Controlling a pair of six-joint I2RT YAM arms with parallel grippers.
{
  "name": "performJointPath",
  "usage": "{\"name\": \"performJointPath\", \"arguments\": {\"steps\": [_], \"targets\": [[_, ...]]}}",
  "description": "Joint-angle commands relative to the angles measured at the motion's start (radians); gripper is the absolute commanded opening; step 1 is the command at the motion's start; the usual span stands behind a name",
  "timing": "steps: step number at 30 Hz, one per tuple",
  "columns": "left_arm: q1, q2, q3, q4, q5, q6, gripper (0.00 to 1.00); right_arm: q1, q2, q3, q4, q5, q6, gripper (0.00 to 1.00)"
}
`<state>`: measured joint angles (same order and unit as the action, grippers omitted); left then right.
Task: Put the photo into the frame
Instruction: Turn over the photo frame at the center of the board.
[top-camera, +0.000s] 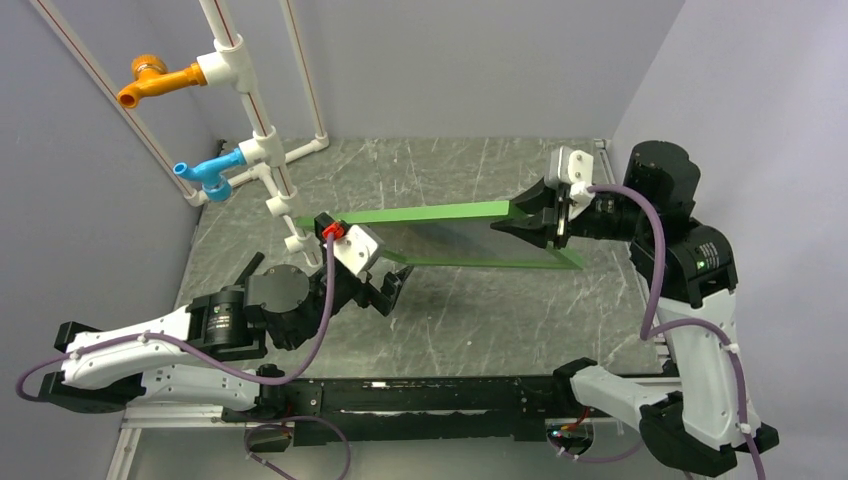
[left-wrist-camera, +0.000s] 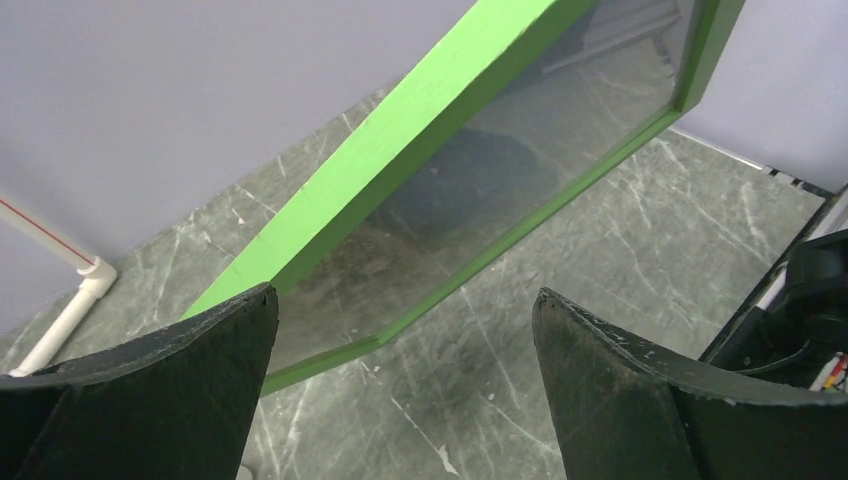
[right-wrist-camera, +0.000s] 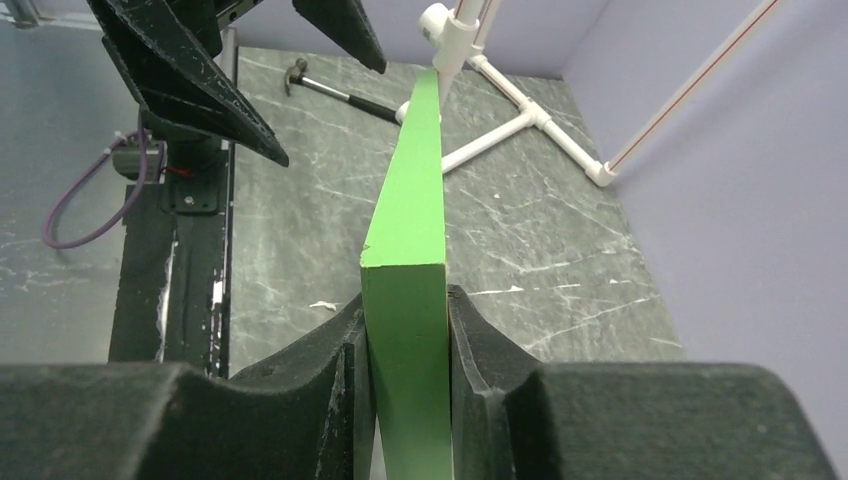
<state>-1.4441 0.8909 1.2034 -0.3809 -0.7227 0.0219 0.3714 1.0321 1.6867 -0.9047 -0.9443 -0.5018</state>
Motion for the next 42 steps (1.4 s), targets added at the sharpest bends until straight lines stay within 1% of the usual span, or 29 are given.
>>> {"name": "performJointPath", "arguments": {"steps": [1,6,9,16,20,24,26,28,30,32,37,40,42], "targets": [[-0.001,-0.019,-0.01,0.043,-0.044,0.065,0.99,-0.023,0.051,0.127,-0.065,-0.051,-0.021,0.0],[0.0,-0.018,0.003,0.048,-0.036,0.104,0.99,-0.044,0.204,0.357,-0.155,-0.076,-0.007,0.0],[0.002,-0.014,0.004,0.039,-0.034,0.096,0.99,-0.077,0.242,0.387,-0.116,-0.085,0.063,0.0],[0.005,-0.01,-0.022,0.032,-0.024,0.068,0.99,-0.199,0.228,0.267,0.018,-0.128,0.203,0.0],[0.008,0.007,-0.019,0.022,-0.03,0.068,0.99,-0.266,0.253,0.212,0.091,-0.116,0.295,0.0],[0.018,0.024,-0.023,0.022,-0.035,0.064,0.99,-0.366,0.306,0.123,0.24,-0.19,0.473,0.0],[0.031,0.03,-0.031,0.023,-0.023,0.048,0.99,-0.446,0.338,0.05,0.361,-0.247,0.59,0.0],[0.053,0.042,-0.036,0.013,0.009,0.019,0.99,-0.49,0.359,-0.032,0.476,-0.287,0.716,0.0],[0.085,0.061,-0.037,0.001,0.063,-0.012,0.99,-0.52,0.372,-0.107,0.551,-0.296,0.787,0.0],[0.121,0.096,-0.032,-0.015,0.117,-0.071,0.99,-0.538,0.377,-0.171,0.57,-0.263,0.79,0.0],[0.228,0.203,-0.021,-0.054,0.244,-0.139,0.99,-0.545,0.434,-0.231,0.366,-0.061,0.582,0.0],[0.31,0.261,-0.046,-0.044,0.323,-0.177,0.99,-0.546,0.481,-0.239,0.311,0.119,0.551,0.0],[0.374,0.291,-0.069,-0.022,0.381,-0.2,0.99,-0.546,0.488,-0.283,0.345,0.263,0.56,0.0]]}}
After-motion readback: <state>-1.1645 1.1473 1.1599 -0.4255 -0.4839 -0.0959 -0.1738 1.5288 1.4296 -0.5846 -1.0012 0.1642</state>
